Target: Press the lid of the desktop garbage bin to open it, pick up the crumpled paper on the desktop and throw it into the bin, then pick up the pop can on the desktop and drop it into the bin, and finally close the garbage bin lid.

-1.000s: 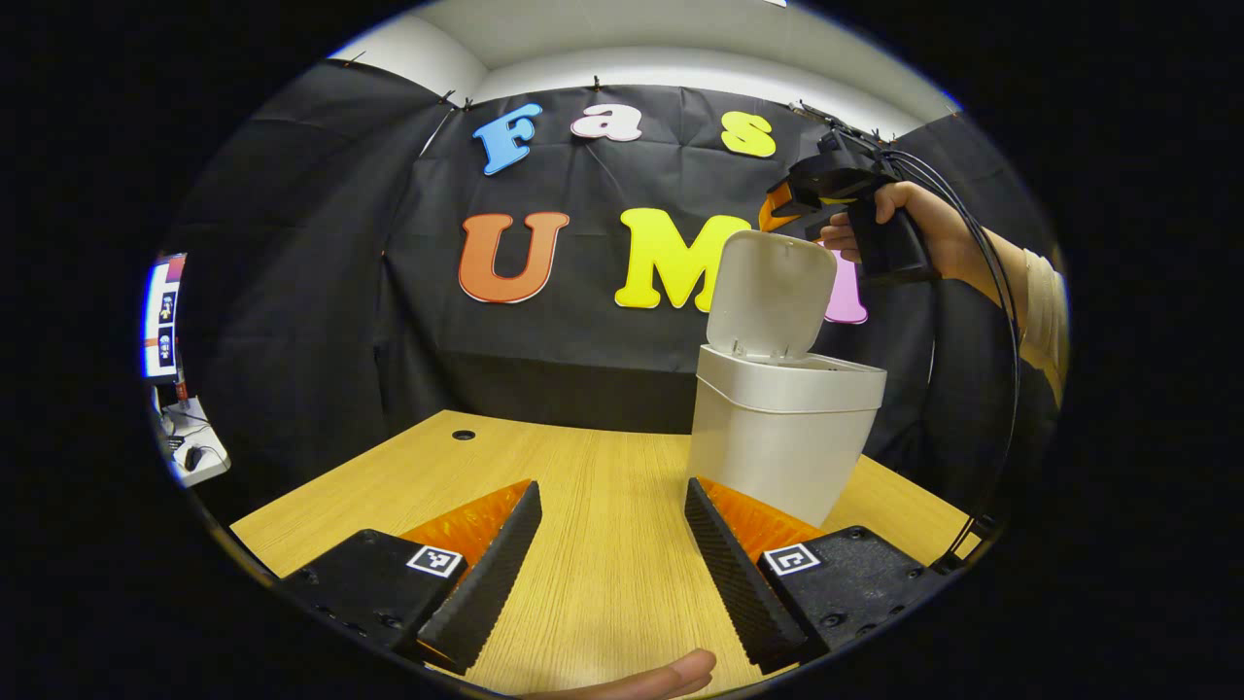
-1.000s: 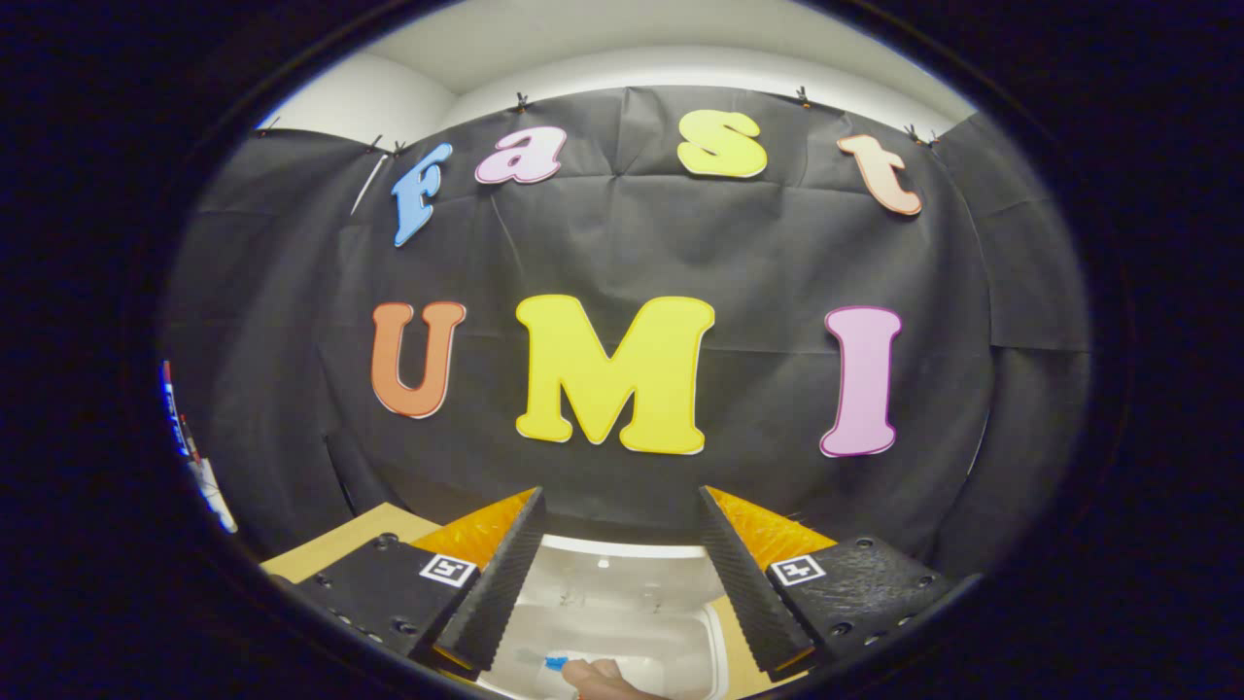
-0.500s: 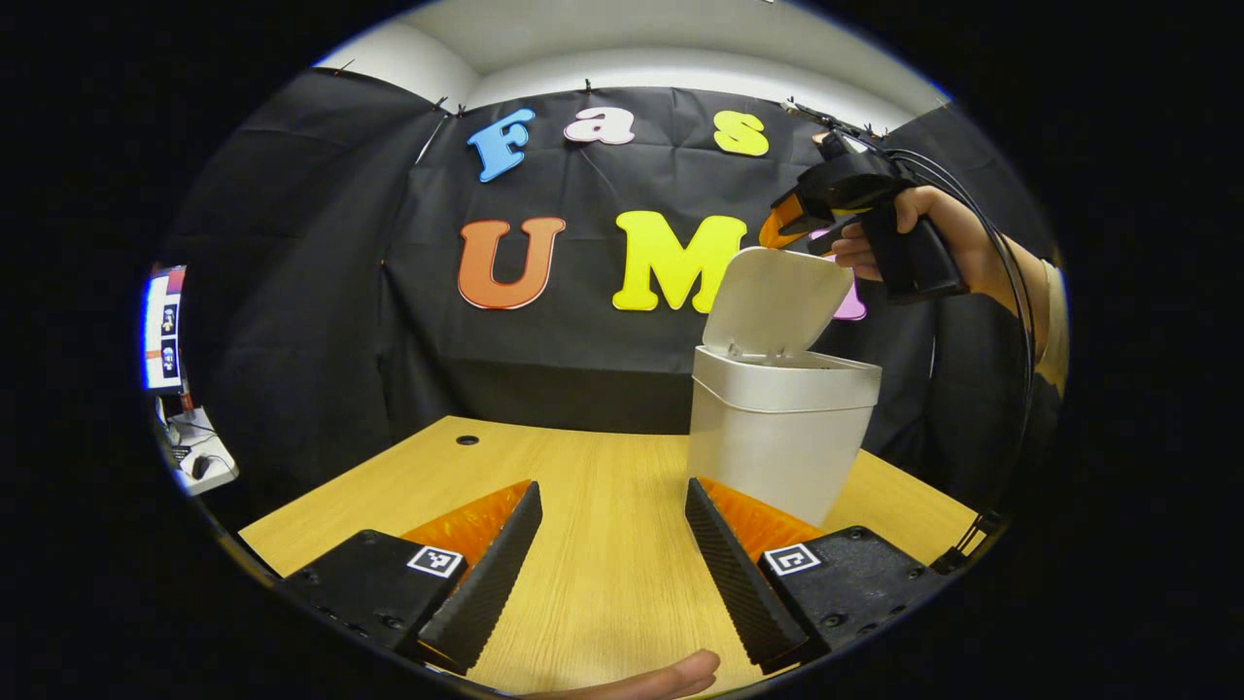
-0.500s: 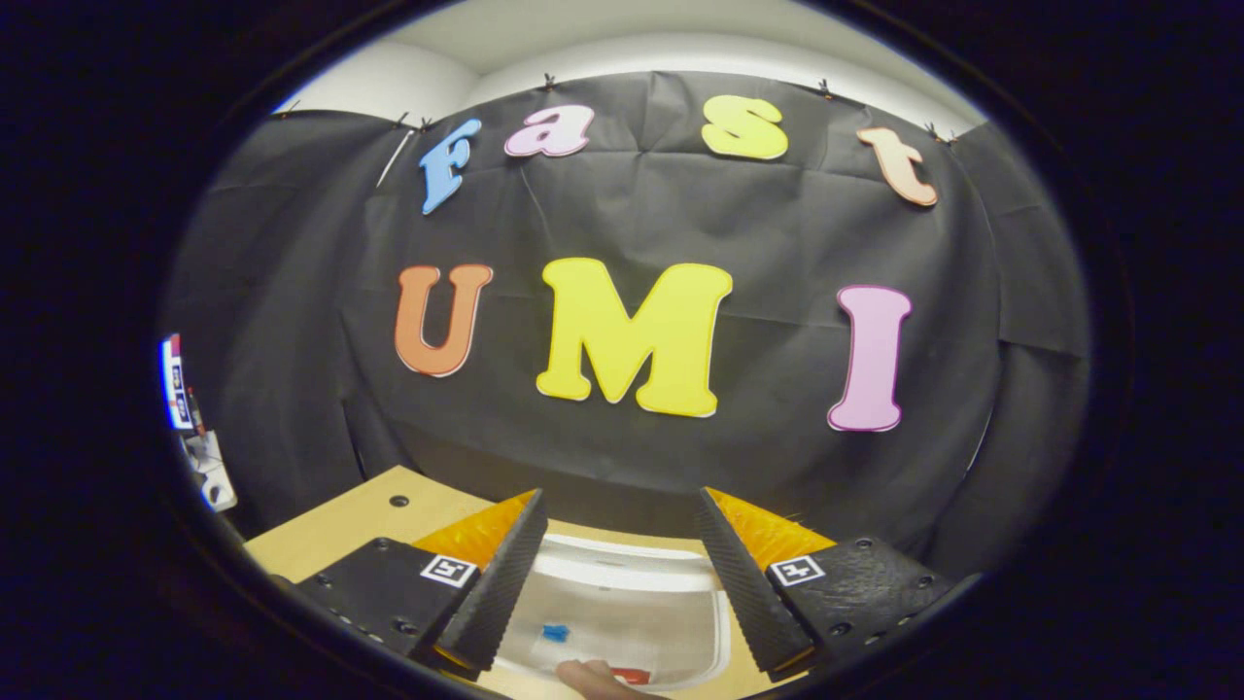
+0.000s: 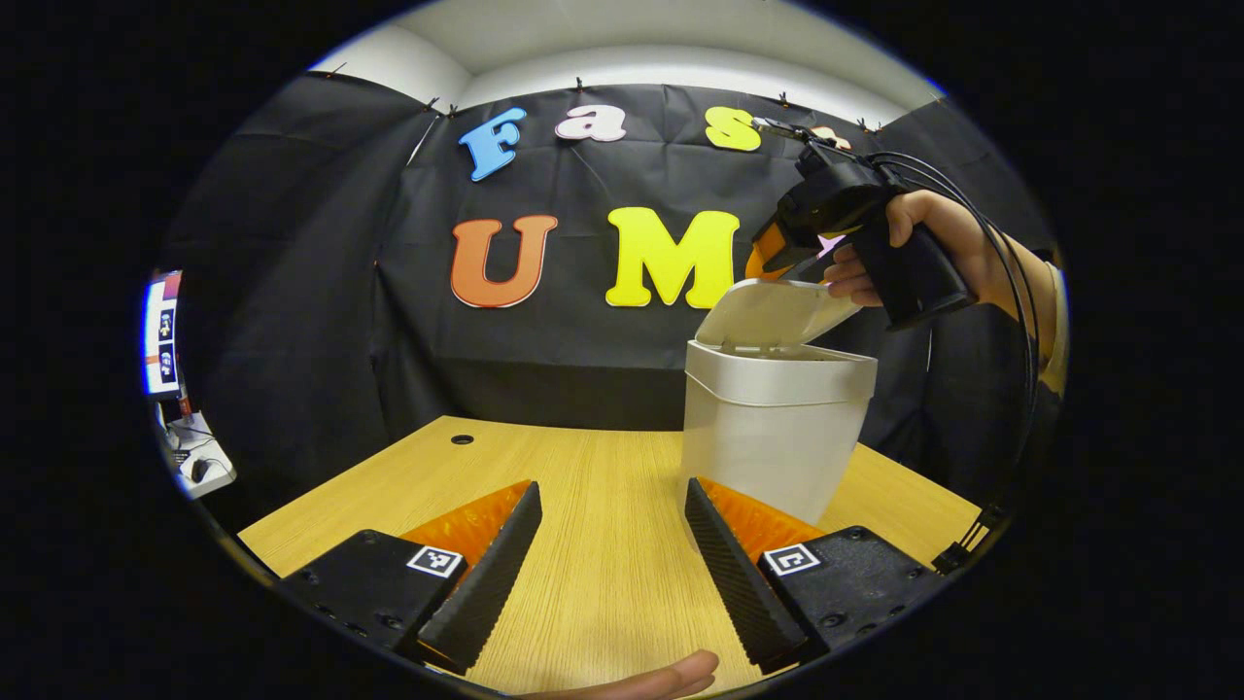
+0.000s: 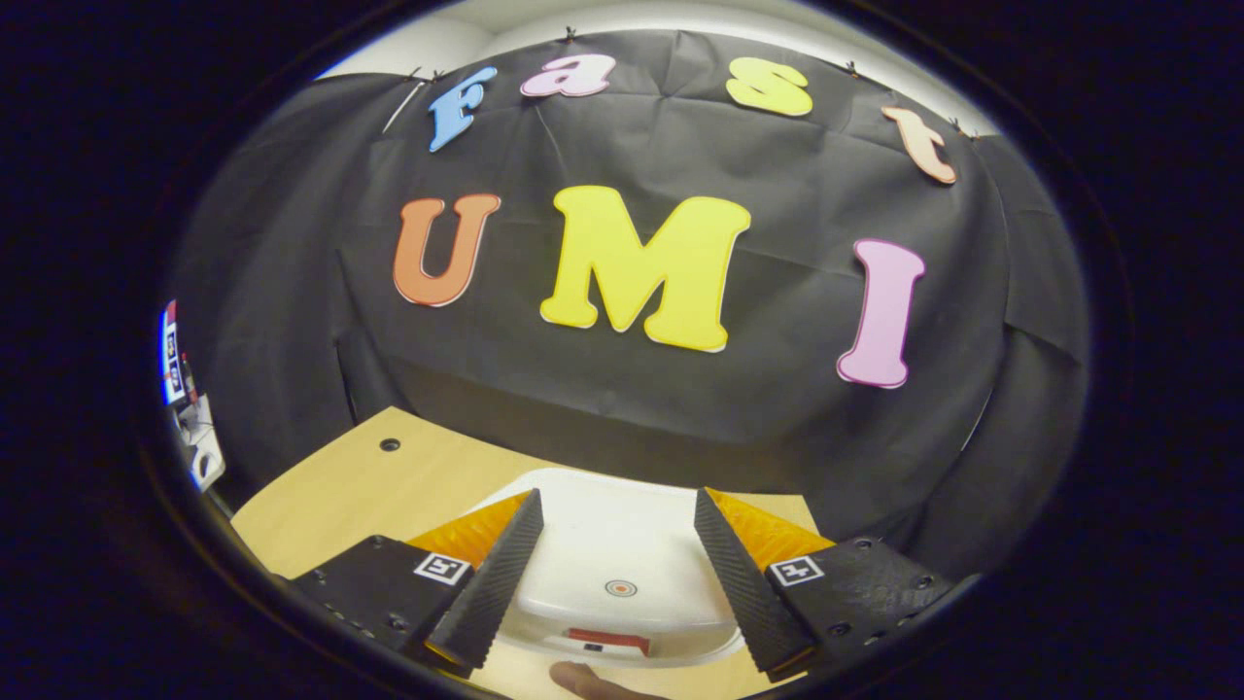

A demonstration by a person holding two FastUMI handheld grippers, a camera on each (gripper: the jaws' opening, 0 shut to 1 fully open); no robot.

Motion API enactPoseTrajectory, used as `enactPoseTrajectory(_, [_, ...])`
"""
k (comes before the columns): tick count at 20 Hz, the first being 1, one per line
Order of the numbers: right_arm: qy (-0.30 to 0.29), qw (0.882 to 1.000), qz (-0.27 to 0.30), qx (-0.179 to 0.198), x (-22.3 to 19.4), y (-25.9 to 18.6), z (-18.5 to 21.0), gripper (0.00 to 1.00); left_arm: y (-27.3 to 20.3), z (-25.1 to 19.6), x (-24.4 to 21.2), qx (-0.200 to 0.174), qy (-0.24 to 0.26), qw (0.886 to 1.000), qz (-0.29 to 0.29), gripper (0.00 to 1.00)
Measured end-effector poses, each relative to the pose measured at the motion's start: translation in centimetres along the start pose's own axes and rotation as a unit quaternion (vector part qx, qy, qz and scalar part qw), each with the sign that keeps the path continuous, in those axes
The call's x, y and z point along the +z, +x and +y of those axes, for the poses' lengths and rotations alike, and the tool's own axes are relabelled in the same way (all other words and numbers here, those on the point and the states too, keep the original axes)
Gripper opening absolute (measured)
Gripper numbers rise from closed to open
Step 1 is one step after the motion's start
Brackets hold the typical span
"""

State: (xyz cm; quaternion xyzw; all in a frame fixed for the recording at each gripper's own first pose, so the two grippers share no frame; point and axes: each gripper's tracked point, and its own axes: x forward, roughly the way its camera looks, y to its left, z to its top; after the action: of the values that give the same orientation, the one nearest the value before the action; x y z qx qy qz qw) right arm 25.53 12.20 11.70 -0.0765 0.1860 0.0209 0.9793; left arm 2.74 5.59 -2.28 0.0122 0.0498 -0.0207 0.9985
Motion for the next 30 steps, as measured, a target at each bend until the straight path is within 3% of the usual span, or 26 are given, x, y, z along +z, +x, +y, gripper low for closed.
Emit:
enactPoseTrajectory(9, [0.057, 0.994, 0.096, 0.010, -5.3, 0.6, 0.2, 0.97, 0.1, 0.8, 0.2, 0.008, 0.002, 1.000, -0.001, 0.96])
enactPoseTrajectory(13, [0.055, 0.994, 0.098, 0.003, -6.3, -0.2, 0.1, 0.98, 0.1, 0.9, 0.3, 0.008, 0.003, 1.000, -0.005, 0.96])
enactPoseTrajectory(21, [0.064, 0.996, -0.053, -0.012, -7.3, -1.5, 0.2, 0.98, 0.0, 1.3, 0.6, 0.011, 0.002, 1.000, -0.011, 0.96])
enactPoseTrajectory(30, [0.074, 0.987, -0.140, -0.022, -8.4, -1.4, 0.1, 1.00, 0.0, 1.4, 0.8, 0.016, 0.008, 1.000, -0.016, 0.96])
